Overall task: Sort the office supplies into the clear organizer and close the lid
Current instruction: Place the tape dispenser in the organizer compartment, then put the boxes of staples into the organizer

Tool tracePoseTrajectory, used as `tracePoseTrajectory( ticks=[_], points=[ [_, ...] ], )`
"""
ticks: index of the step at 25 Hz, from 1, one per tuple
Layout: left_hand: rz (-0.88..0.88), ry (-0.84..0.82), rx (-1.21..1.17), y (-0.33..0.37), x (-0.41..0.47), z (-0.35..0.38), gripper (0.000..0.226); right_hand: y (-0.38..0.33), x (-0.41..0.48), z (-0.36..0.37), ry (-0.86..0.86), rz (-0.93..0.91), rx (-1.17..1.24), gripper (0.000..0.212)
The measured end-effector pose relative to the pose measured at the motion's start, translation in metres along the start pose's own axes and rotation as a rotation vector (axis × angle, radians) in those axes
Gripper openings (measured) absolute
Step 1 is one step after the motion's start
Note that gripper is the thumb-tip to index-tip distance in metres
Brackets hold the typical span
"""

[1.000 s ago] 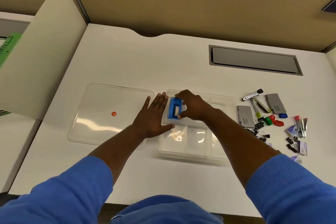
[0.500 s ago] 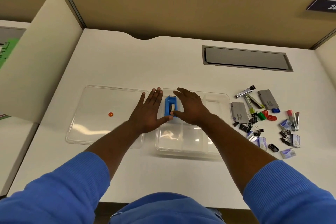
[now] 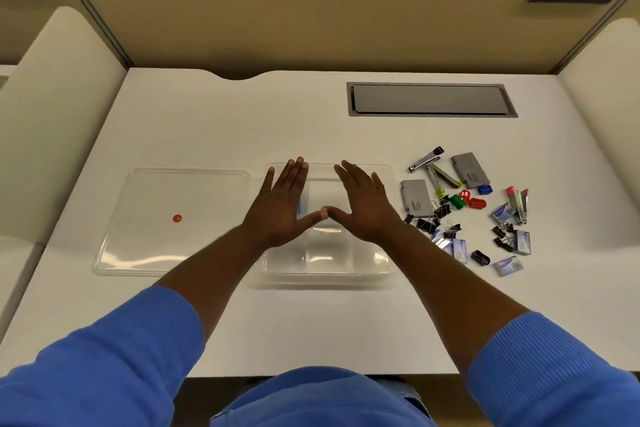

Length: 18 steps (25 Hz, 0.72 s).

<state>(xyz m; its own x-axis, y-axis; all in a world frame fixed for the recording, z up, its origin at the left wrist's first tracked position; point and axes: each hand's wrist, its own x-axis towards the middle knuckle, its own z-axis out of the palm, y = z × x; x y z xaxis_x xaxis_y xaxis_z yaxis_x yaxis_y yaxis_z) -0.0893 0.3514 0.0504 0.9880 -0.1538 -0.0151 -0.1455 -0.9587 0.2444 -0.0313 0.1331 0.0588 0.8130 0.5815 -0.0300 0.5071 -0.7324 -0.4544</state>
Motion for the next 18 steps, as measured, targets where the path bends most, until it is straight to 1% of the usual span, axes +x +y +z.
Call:
tracePoseTrajectory(
  ticks=[6, 11, 15, 18],
  points=[
    [0.02, 0.025, 0.008, 0.08, 0.018, 0.021, 0.098, 0.064, -0.046, -0.032, 0.018, -0.002, 0.004, 0.087],
    [0.075, 0.015, 0.03, 0.145, 0.043, 0.041, 0.096, 0.126, -0.08, -0.052, -0.005, 0.054, 0.024, 0.089],
    [0.095, 0.02, 0.024, 0.184, 0.061, 0.055, 0.094, 0.165, -0.103, -0.062, -0.01, 0.077, 0.02, 0.091],
    [0.126, 0.0, 0.025, 0.211, 0.075, 0.064, 0.091, 0.194, -0.117, -0.071, 0.024, 0.137, 0.019, 0.085]
  ],
)
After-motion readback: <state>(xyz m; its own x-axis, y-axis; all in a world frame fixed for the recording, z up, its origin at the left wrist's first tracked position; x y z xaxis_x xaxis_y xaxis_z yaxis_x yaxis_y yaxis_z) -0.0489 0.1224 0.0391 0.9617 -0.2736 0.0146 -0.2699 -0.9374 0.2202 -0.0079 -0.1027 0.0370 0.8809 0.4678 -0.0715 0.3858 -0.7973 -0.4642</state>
